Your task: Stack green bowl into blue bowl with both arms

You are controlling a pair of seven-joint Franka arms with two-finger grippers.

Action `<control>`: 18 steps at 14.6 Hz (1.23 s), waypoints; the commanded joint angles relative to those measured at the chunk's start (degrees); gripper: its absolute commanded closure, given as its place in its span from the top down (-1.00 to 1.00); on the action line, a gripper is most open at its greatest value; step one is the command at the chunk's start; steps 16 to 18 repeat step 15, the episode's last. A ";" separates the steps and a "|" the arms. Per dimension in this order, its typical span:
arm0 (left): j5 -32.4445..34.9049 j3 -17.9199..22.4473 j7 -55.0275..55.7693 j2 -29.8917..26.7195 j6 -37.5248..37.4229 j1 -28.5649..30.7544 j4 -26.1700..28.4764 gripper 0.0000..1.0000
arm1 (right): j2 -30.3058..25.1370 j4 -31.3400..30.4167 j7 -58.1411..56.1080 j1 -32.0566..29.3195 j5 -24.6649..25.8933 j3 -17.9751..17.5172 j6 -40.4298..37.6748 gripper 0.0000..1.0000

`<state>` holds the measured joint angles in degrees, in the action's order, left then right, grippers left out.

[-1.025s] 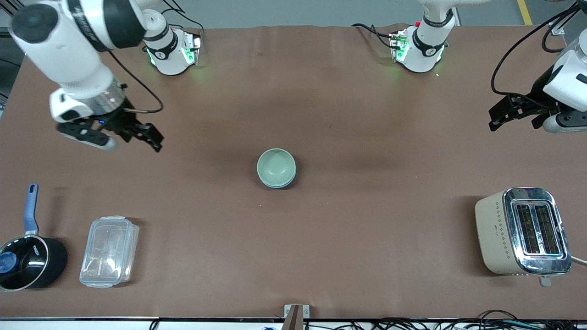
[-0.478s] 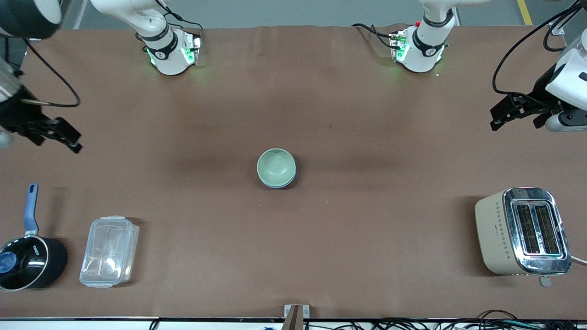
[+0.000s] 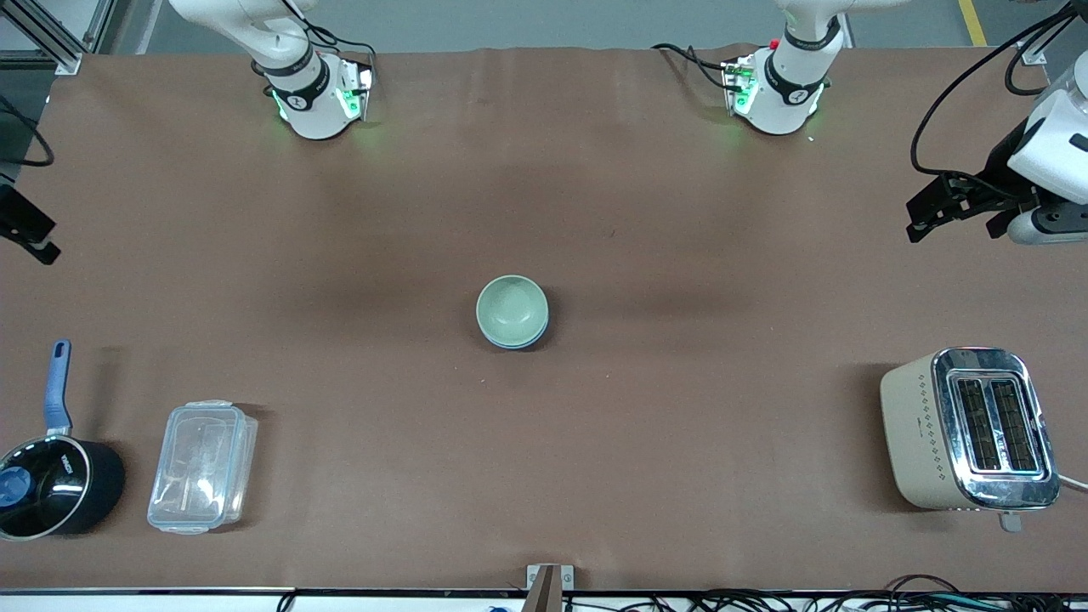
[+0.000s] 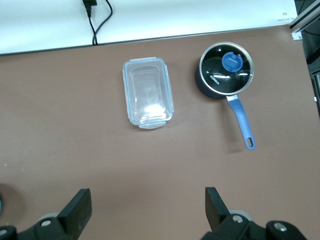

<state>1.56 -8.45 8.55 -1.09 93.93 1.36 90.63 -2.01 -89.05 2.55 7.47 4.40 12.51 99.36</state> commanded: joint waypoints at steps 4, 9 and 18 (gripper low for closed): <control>0.37 -0.07 -0.72 -0.06 1.17 0.05 0.07 1.00 | 1.31 3.02 -1.67 -0.97 -0.27 -1.17 -14.46 1.00; 0.29 -0.07 -0.55 -0.14 1.17 0.05 -0.28 1.00 | 0.95 2.91 -1.76 -2.98 -3.26 -0.99 -13.59 1.00; 0.37 -0.16 -0.46 -0.23 0.91 -0.13 -1.25 1.00 | 1.04 3.45 -1.49 -3.43 -3.26 -1.52 -11.57 1.00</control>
